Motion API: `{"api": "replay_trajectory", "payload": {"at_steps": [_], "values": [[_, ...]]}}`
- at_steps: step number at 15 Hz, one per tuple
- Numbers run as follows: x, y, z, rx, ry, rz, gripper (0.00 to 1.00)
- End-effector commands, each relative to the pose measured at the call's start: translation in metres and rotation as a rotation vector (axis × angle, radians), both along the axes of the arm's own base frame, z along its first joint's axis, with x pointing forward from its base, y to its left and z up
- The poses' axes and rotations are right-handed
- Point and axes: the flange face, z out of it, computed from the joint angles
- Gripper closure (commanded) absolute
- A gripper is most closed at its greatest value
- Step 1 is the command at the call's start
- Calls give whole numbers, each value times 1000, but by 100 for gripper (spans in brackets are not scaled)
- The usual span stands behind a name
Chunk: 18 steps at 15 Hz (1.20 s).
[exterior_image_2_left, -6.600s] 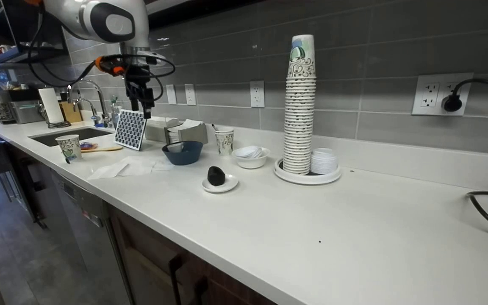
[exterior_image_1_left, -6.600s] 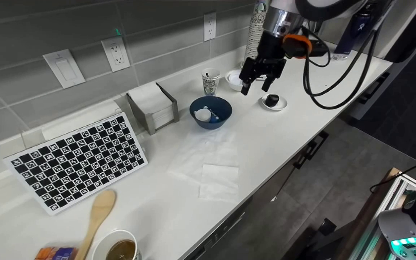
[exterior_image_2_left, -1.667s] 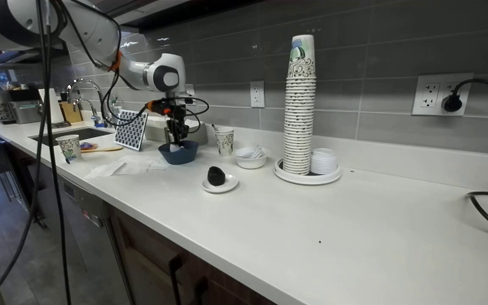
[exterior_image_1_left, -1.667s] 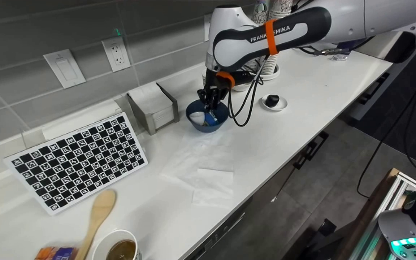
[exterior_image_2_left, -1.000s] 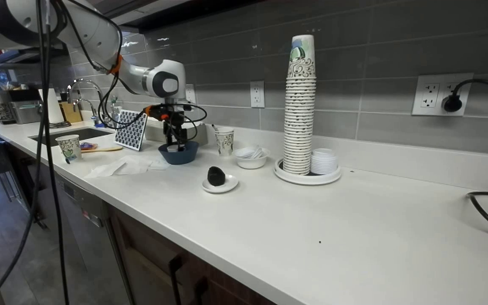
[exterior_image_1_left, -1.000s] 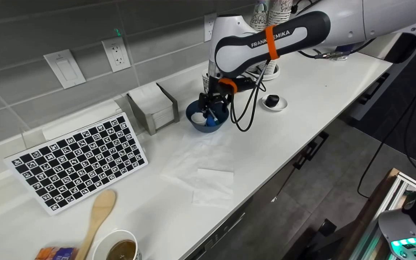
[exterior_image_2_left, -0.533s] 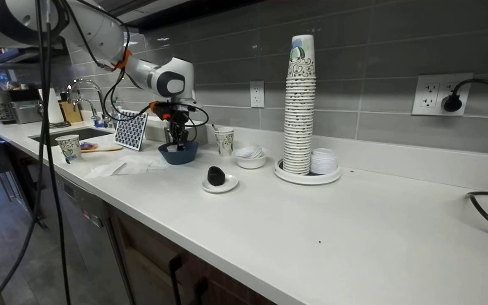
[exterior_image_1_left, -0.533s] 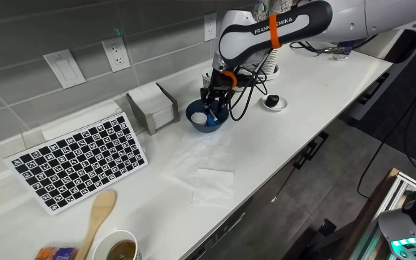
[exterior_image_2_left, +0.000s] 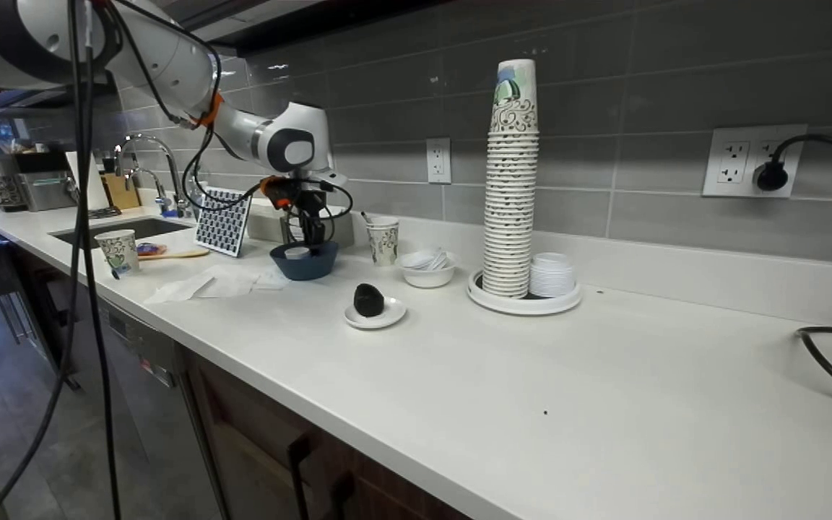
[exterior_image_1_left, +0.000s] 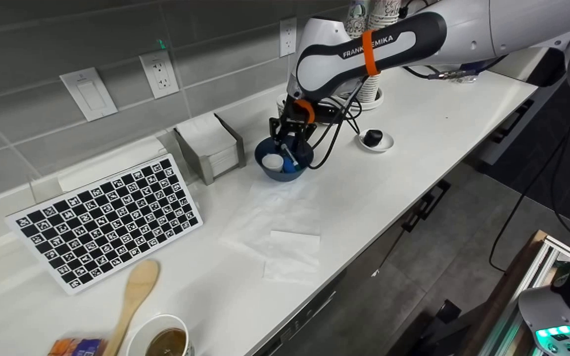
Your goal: Remove the marker and clip from the bowl
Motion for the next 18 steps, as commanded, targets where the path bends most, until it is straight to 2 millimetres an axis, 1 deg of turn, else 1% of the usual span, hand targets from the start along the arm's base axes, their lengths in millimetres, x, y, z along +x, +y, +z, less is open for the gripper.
{"api": "replay_trajectory", "payload": {"at_steps": [1,4,5,6,7,8,9,10,11,12,13,15,16,18], "values": [[9,-6,-5,-46,-13,-46,45],[12,-10,-9,-63,-24,-49,44],[14,-8,-11,-60,-41,-45,40],[16,-5,-12,-62,-59,-43,32],[17,-3,-15,-67,-63,-40,34],[17,1,-19,-68,-63,-33,39],[18,4,-23,-71,-62,-26,48],[17,7,-30,-78,-53,-17,52],[17,10,-35,-82,-46,-12,59],[16,12,-38,-89,-43,-5,74],[16,12,-42,-93,-40,-2,83],[15,10,-38,-93,-45,-4,97],[14,8,-31,-85,-54,-4,99],[9,5,-12,-63,-90,-8,95]]}}
